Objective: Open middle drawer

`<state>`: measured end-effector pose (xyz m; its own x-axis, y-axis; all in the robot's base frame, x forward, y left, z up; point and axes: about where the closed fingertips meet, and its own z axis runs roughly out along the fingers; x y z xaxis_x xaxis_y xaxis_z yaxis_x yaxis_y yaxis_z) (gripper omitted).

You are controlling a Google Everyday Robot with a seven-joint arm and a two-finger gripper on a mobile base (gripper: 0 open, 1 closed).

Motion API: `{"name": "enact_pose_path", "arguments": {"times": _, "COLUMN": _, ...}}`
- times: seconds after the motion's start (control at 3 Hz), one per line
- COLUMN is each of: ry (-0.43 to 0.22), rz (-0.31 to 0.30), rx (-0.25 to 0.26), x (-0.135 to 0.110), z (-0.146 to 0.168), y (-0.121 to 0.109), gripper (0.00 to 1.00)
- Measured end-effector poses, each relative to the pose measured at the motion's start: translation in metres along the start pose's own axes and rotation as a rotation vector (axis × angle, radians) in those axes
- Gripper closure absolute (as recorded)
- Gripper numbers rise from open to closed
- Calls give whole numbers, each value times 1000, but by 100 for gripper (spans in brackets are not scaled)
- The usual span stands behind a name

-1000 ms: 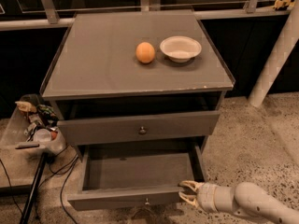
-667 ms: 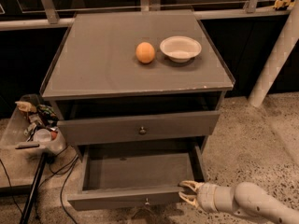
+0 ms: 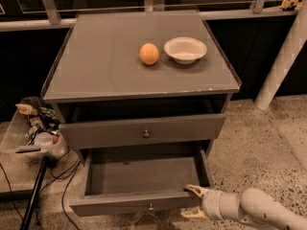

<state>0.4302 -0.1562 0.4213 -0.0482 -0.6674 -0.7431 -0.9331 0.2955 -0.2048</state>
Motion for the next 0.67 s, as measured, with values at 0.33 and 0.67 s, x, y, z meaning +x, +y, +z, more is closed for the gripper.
{"name": "enact_pose_path", "arguments": {"times": 0.33, "ry": 0, "rz": 0, "rx": 0, "x": 0, "z": 0, "y": 0, "gripper": 0}}
{"name": "enact_pose_path", "arguments": {"times": 0.67, "ry": 0, "rz": 0, "rx": 0, "x": 0, "z": 0, "y": 0, "gripper": 0}}
